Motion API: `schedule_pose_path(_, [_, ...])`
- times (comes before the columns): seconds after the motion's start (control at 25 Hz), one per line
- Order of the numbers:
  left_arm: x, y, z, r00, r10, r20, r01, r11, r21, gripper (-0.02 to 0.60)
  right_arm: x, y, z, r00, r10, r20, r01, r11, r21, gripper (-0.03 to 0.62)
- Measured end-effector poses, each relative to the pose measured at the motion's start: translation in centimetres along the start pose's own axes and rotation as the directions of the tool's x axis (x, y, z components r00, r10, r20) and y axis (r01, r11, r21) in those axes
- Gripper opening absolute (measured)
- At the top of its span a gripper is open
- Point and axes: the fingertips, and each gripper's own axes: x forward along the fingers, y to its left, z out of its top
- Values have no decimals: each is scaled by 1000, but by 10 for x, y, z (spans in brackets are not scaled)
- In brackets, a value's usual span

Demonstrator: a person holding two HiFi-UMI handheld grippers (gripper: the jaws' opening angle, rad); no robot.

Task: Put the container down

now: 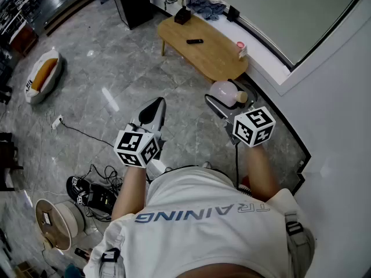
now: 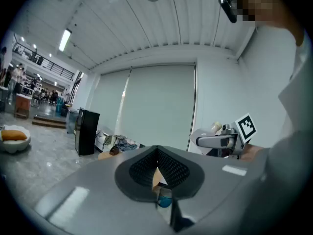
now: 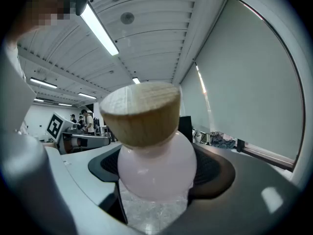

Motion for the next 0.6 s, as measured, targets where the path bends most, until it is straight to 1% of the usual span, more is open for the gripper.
schedule_pose_path(0.24, [-5,6,4,1000,1,2,-1,1000,-15,2,0,9,-2,1000,5,-4,-5,1000,-2,413])
schedule_pose_path(0.6, [-13,16,-4,1000,0,-7,0,1000,-27,2,7,18,-7,1000,2,-14,-2,1000,-2,414])
